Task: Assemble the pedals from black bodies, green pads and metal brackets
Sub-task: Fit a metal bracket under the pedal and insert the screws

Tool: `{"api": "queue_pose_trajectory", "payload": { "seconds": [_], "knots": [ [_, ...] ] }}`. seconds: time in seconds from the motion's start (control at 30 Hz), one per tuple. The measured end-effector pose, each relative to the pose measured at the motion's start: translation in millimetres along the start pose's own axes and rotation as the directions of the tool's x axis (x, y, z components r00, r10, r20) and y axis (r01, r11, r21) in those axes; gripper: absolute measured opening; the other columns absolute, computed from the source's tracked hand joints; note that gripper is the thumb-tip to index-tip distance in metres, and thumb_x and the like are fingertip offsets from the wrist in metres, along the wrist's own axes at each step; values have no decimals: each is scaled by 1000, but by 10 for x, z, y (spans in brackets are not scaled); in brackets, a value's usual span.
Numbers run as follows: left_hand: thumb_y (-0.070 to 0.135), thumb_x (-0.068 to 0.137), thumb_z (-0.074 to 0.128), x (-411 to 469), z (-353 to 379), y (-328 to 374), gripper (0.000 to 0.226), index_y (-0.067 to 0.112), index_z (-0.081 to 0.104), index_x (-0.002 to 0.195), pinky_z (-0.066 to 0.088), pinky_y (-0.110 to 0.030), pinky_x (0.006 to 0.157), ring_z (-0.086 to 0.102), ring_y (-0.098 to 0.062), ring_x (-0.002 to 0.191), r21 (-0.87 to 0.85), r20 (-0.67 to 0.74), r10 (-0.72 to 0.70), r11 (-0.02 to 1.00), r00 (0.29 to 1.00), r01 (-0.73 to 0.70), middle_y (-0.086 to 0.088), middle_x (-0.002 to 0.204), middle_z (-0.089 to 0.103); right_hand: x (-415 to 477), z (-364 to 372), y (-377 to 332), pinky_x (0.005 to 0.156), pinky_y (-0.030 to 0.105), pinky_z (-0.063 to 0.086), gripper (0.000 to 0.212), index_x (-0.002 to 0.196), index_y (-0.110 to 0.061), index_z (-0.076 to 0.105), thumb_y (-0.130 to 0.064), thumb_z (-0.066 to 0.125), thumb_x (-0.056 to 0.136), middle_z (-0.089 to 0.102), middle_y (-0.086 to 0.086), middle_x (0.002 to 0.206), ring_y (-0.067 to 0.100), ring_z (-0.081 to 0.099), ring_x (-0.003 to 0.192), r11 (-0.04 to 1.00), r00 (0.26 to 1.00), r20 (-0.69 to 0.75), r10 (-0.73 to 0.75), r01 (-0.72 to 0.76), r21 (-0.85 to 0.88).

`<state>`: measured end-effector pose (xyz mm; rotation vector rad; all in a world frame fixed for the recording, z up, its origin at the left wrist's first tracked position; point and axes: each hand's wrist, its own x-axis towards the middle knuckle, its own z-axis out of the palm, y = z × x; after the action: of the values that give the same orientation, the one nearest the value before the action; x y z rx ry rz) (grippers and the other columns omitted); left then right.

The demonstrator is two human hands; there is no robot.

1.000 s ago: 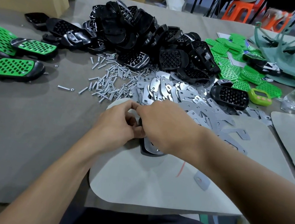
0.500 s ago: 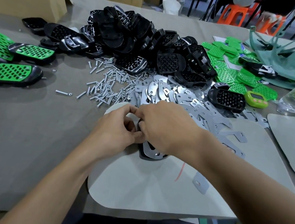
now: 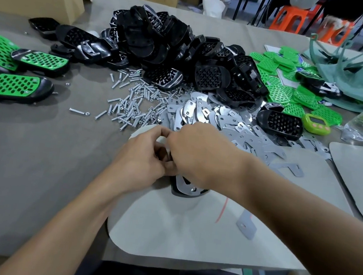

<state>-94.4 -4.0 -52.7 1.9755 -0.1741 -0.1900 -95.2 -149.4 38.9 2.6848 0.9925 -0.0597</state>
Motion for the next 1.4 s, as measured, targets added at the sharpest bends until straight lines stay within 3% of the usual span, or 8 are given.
{"api": "queue_pose_trajectory", "payload": {
  "seconds": [0.2,0.3,0.43,0.7,0.9,1.13,1.3,1.4],
  "knots": [
    [36,59,85,-6,1,-6,54,40,60,106,46,-41,64,49,-19,60,-20,16,-6,1000,1000,6,10,60,57,16,30,33,46,31,23,26,75,-21,36,-9,57,86,36,-4,64,19,40,56,978,995,-25,101,-94,184],
    [44,53,83,-30,-9,34,54,44,59,101,57,-52,68,59,-21,64,0,9,2,1000,1000,-2,3,69,68,-6,45,-61,57,34,32,23,83,-16,37,-9,58,83,31,-4,64,24,39,60,988,996,-29,85,-80,136],
    [41,48,76,-55,-4,67,56,40,60,101,60,-61,74,67,-35,82,6,-11,11,1000,1000,-11,-1,77,71,14,21,-113,53,31,27,39,65,-19,26,-11,63,72,31,-3,60,15,27,50,994,997,-38,73,-69,82],
    [39,60,84,-24,2,34,51,36,59,104,41,-34,62,46,-12,56,30,-5,-6,1000,1000,6,17,57,54,4,-85,23,44,29,20,36,67,-23,31,-8,58,85,38,-3,63,13,34,51,974,990,6,143,-142,179],
    [55,52,81,-48,-11,65,58,39,59,103,57,-56,76,62,-26,74,47,-14,40,998,999,-39,7,74,69,22,-45,-56,57,32,29,37,66,-21,25,-6,55,81,32,-4,64,16,30,52,992,998,-22,63,-60,109],
    [49,48,61,-65,3,67,49,38,58,96,59,-59,73,69,-32,87,86,-56,61,995,997,-56,11,77,72,30,-28,-185,51,31,27,40,63,-19,30,-8,69,69,32,-3,58,15,28,49,989,990,-62,123,-118,88],
    [51,49,55,-77,-1,112,40,61,53,87,58,-50,72,60,-22,75,131,-78,82,989,994,-71,19,74,69,56,-22,-201,46,30,17,35,65,-19,24,-12,55,82,30,-2,60,15,26,50,963,962,-121,246,-228,144],
    [48,52,66,-88,-2,118,45,45,57,96,57,-54,74,62,-29,75,113,-45,47,993,998,-42,11,72,69,37,-21,-134,46,29,18,34,69,-20,27,-15,57,84,30,-2,62,14,26,51,951,957,-106,271,-250,181]
  ]
}}
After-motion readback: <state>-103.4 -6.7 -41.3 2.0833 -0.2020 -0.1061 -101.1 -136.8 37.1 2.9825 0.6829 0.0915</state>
